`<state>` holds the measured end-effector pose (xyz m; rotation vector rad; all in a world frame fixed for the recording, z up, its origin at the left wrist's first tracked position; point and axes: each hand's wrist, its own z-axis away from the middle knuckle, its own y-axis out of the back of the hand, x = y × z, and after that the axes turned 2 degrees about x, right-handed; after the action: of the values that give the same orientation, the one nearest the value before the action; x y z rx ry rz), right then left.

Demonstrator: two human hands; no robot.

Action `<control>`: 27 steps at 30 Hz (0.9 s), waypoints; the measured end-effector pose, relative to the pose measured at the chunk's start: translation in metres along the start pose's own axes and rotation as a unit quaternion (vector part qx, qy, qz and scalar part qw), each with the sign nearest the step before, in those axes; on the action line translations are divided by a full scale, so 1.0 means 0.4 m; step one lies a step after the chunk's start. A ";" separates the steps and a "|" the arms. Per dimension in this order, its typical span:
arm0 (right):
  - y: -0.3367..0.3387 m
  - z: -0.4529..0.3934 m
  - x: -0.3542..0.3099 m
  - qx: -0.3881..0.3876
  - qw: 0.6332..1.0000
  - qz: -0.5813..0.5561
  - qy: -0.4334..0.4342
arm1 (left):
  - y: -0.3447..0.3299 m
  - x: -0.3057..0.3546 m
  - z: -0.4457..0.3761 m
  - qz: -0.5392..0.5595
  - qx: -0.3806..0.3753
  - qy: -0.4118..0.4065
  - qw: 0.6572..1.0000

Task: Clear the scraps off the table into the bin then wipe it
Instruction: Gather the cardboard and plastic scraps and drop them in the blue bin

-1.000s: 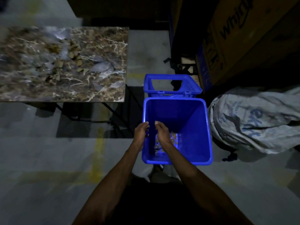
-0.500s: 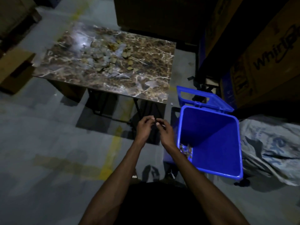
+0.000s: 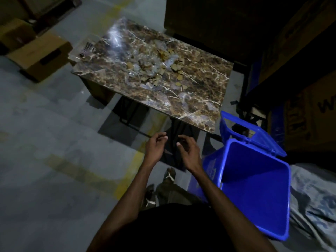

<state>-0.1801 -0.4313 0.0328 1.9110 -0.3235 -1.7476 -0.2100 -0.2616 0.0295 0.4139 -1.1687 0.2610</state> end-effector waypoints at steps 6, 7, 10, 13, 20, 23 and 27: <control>-0.043 -0.222 0.034 -0.055 0.996 0.054 0.040 | 0.048 0.012 -0.165 -0.153 0.022 -0.087 0.984; -0.053 -0.264 0.043 -0.062 0.995 0.055 0.051 | 0.051 0.018 -0.203 -0.171 0.017 -0.095 0.980; -0.086 -0.380 0.065 -0.070 0.995 0.060 0.046 | 0.054 0.049 -0.311 -0.226 0.003 -0.095 0.969; -0.121 -0.451 0.092 -0.074 0.997 0.026 0.026 | 0.047 0.077 -0.406 -0.249 -0.019 -0.107 0.962; -0.173 -0.573 0.124 -0.081 0.996 0.016 -0.023 | 0.042 0.118 -0.601 -0.246 -0.023 -0.053 0.967; -0.208 -0.624 0.141 -0.093 0.993 0.064 -0.035 | 0.054 0.124 -0.690 -0.224 -0.036 -0.017 0.974; -0.281 -0.718 0.140 -0.107 0.978 0.169 -0.054 | 0.072 0.102 -0.825 -0.252 -0.087 0.013 0.964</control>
<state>0.0886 -0.3040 -0.0664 1.5137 -0.4518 -1.5888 0.0686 -0.0897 -0.0362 0.5353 -1.0127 -0.2764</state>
